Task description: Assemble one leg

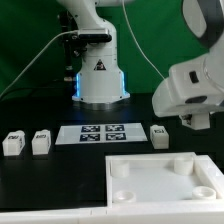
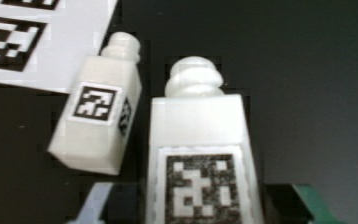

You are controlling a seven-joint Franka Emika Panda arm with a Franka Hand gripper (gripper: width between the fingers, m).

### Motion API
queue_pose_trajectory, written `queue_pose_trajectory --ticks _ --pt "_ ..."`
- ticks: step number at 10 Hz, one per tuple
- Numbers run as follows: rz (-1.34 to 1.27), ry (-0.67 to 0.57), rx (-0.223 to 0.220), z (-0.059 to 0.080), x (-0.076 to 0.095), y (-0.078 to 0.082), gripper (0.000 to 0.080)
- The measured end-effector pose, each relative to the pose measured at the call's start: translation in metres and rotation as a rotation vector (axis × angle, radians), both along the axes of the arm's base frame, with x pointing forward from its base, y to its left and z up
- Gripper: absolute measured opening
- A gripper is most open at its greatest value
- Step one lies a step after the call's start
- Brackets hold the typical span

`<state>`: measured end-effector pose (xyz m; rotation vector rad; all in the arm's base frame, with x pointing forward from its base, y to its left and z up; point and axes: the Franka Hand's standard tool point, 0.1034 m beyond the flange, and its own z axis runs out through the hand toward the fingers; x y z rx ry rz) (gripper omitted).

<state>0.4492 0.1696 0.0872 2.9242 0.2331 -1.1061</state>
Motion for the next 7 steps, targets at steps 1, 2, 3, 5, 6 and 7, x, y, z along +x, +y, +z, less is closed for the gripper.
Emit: queue_pose_trajectory --ticks 1,2,3,5,6,7 --pt "-0.015 -0.178 0.041 0.023 0.023 -0.008 0.0291" --pt "-0.038 -0.305 0.054 0.043 0.031 -0.023 0.0291" --pt "-0.055 -0.381 0.059 0.058 0.036 -0.032 0.0291" --pt "-0.077 -0.606 0.086 0.077 0.055 -0.037 0.0291" --pt "-0.079 -0.688 0.1 0.074 0.055 -0.036 0.0291" --pt "-0.084 -0.804 0.12 0.074 0.059 -0.035 0.0291"
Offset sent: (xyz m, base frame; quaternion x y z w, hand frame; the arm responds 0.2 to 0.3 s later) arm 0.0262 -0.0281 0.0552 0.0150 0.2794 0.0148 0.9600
